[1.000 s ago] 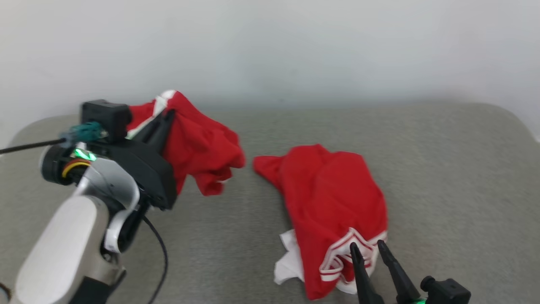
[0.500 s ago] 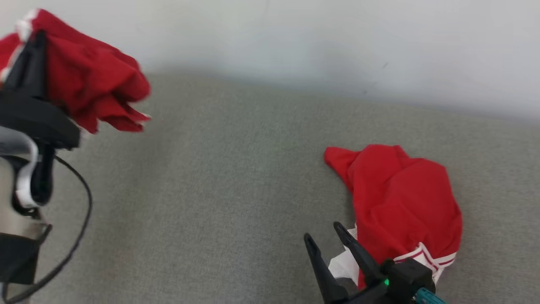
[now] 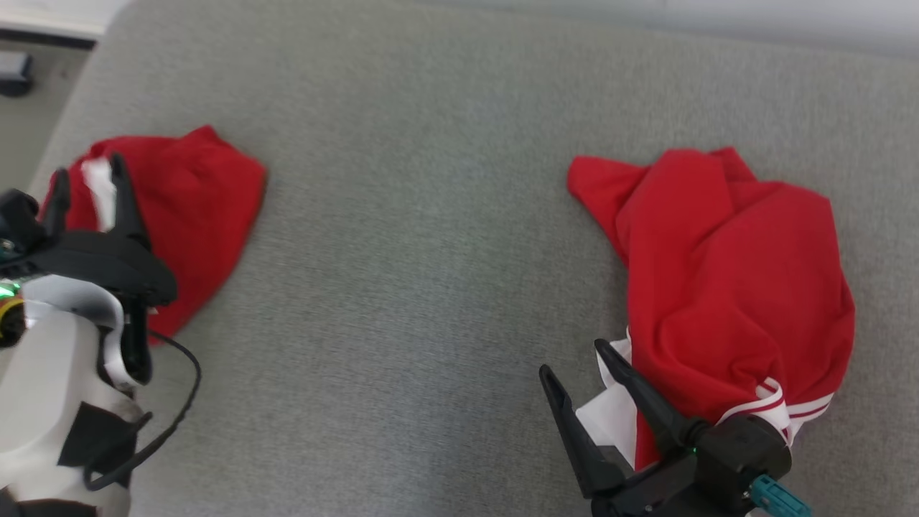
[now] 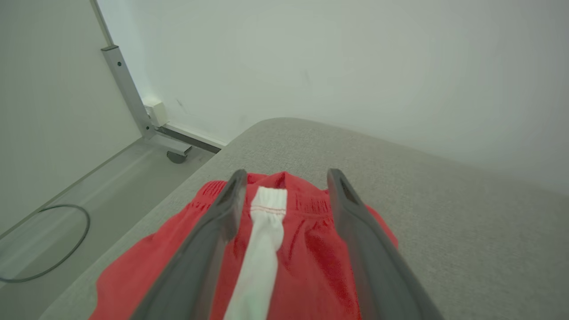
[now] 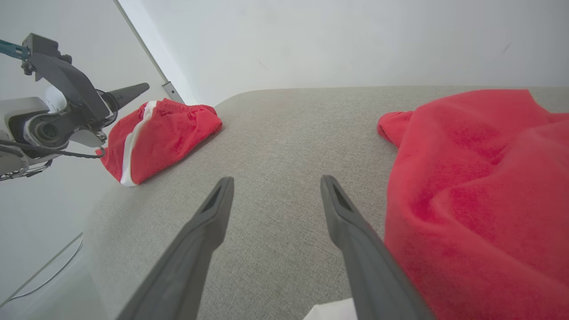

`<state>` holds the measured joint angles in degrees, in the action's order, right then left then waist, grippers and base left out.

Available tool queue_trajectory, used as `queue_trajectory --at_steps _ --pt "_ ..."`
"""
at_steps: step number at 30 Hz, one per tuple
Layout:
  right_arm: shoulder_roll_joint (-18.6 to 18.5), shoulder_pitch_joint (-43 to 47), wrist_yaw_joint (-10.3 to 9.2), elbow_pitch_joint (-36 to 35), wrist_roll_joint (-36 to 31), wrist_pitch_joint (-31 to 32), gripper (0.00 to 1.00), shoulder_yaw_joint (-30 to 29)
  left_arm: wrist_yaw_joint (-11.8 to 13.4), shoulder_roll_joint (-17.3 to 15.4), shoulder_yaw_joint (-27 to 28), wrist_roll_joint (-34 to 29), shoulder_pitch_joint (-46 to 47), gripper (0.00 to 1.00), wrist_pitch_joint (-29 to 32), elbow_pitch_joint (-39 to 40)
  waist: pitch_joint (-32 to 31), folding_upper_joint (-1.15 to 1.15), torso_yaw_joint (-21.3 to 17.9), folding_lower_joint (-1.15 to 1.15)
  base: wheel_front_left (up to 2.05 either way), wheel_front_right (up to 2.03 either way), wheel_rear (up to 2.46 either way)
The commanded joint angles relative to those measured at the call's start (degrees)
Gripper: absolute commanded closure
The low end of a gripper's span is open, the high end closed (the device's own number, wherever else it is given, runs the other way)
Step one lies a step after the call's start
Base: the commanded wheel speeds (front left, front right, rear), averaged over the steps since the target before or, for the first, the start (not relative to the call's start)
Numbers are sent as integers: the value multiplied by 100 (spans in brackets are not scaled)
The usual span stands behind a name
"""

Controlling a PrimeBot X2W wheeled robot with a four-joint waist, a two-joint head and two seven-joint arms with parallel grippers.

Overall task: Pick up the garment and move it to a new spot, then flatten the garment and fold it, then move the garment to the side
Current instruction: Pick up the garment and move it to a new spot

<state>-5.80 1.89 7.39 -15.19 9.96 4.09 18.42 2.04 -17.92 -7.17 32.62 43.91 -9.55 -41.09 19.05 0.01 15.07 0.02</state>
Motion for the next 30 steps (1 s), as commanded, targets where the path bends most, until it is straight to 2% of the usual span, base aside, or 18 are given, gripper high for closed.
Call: queue_trajectory --at_steps 1,5,9,13,20,23,30 --pt "1 -9 20 -42 -41 3 0 -14 10 21 0 39 122 0 -22 -38 510 -1 -296 -2 0 0 0" --pt "43 -28 20 -19 -1 -54 0 -40 -111 99 -98 64 227 0 71 -680 417 -1 -365 -2 0 0 0" --pt "106 -78 20 140 114 -190 0 14 -301 -43 -125 102 443 0 172 -1034 151 -1 -438 -2 0 0 0" --pt "207 -144 20 501 320 -470 0 24 -486 -288 -223 -16 584 0 120 -1030 -428 -1 -514 -2 0 0 0" --pt "291 86 20 1077 598 -894 0 -336 -672 -377 -486 -158 -10 0 -33 -311 -1436 -1 -710 -2 0 0 0" --pt "293 216 20 1282 699 -1028 0 -596 -725 -272 -595 -134 -488 0 -139 165 -1841 -1 -828 -2 0 0 0" --pt "295 258 20 1530 785 -1236 0 -1238 -462 0 -528 -97 -1893 0 -474 1705 -2242 -1 -1177 -2 0 0 0"
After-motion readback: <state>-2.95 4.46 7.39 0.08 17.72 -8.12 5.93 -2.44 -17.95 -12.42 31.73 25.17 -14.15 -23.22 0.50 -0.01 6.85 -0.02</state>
